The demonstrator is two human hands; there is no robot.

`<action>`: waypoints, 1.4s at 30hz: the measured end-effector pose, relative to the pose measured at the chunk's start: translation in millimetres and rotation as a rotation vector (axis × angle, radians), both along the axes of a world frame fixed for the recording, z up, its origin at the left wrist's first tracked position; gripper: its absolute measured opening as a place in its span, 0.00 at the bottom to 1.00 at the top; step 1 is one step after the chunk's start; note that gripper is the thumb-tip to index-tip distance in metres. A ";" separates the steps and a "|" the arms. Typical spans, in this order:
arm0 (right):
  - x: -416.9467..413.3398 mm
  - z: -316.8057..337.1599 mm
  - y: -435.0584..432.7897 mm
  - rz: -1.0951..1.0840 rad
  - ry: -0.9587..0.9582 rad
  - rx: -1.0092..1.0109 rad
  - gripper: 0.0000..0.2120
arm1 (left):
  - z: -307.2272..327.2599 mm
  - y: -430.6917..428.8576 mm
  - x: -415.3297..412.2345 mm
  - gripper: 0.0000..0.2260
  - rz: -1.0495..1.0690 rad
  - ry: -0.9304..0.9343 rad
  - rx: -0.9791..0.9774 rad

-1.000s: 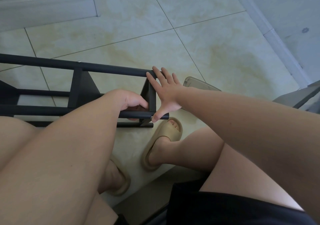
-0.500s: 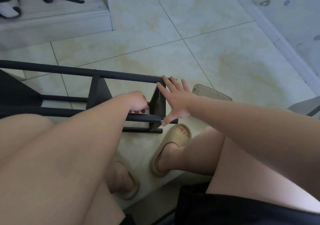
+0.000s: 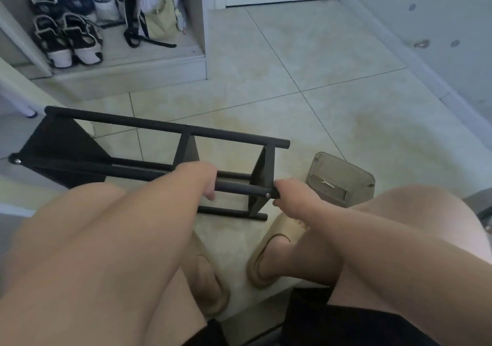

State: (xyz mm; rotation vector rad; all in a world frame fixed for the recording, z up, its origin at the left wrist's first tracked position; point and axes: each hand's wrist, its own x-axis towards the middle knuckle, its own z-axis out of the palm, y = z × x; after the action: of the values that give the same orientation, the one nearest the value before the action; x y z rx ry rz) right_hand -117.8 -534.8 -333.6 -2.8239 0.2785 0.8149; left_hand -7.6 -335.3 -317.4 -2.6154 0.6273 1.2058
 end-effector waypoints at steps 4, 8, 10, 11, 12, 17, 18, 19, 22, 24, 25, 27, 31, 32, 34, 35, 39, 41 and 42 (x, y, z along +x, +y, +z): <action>14.7 5.6 -9.0 -0.066 -0.111 -0.007 0.06 | 2.9 5.7 5.5 0.15 0.050 -0.155 -0.138; 46.1 20.2 -17.7 -0.096 -0.240 -0.009 0.07 | 8.7 4.2 23.3 0.09 0.033 -0.380 -0.333; 70.4 28.2 -20.2 -0.109 -0.278 -0.018 0.06 | 10.4 6.0 35.4 0.07 0.011 -0.480 -0.393; 84.9 31.9 -21.0 -0.100 -0.295 -0.028 0.05 | 11.5 7.6 43.6 0.06 -0.005 -0.514 -0.404; 100.2 35.3 -21.2 -0.077 -0.309 -0.040 0.05 | 12.9 9.4 52.7 0.06 -0.016 -0.537 -0.412; 172.4 46.9 -27.0 0.033 -0.365 -0.099 0.05 | 24.4 8.7 112.2 0.03 0.021 -0.532 -0.418; 186.1 47.9 -30.4 0.060 -0.374 -0.109 0.05 | 25.9 6.7 126.0 0.03 0.021 -0.517 -0.412; 199.7 48.3 -34.0 0.090 -0.381 -0.119 0.06 | 26.7 5.2 139.8 0.04 0.021 -0.502 -0.404; 238.3 43.7 -44.2 0.152 -0.387 -0.130 0.07 | 27.6 0.0 179.2 0.03 0.029 -0.451 -0.378; 260.8 36.6 -49.6 0.169 -0.381 -0.128 0.07 | 25.5 -4.0 202.8 0.04 0.019 -0.419 -0.353; 271.1 32.7 -52.4 0.174 -0.376 -0.127 0.07 | 24.1 -6.6 214.0 0.05 0.010 -0.404 -0.342; 289.1 24.6 -59.4 0.178 -0.360 -0.123 0.08 | 19.5 -13.2 233.4 0.05 0.002 -0.372 -0.324; 316.5 7.0 -78.4 0.176 -0.352 -0.118 0.08 | 9.8 -32.7 263.0 0.09 -0.017 -0.326 -0.308; 322.6 3.6 -83.1 0.172 -0.359 -0.114 0.08 | 8.7 -37.4 269.2 0.09 -0.027 -0.321 -0.302; 335.3 -0.6 -92.3 0.171 -0.373 -0.108 0.08 | 7.5 -45.8 280.5 0.09 -0.038 -0.295 -0.296; 341.9 -2.1 -96.7 0.173 -0.372 -0.106 0.08 | 6.5 -49.6 286.0 0.08 -0.037 -0.274 -0.299; 363.0 -11.8 -106.5 0.167 -0.345 -0.117 0.08 | -12.1 -61.7 298.4 0.07 -0.010 -0.239 -0.298; 370.6 -24.1 -106.2 0.129 -0.342 -0.097 0.10 | -35.0 -63.2 300.4 0.06 0.057 -0.244 -0.318; 373.6 -32.1 -104.7 0.112 -0.342 -0.083 0.11 | -48.2 -61.2 300.5 0.06 0.089 -0.248 -0.332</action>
State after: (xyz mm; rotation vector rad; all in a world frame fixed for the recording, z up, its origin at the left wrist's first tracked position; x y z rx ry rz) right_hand 255.8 -639.6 -365.7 -3.0124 0.1050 0.3328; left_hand 293.0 -396.5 -365.6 -3.0325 0.7210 0.8352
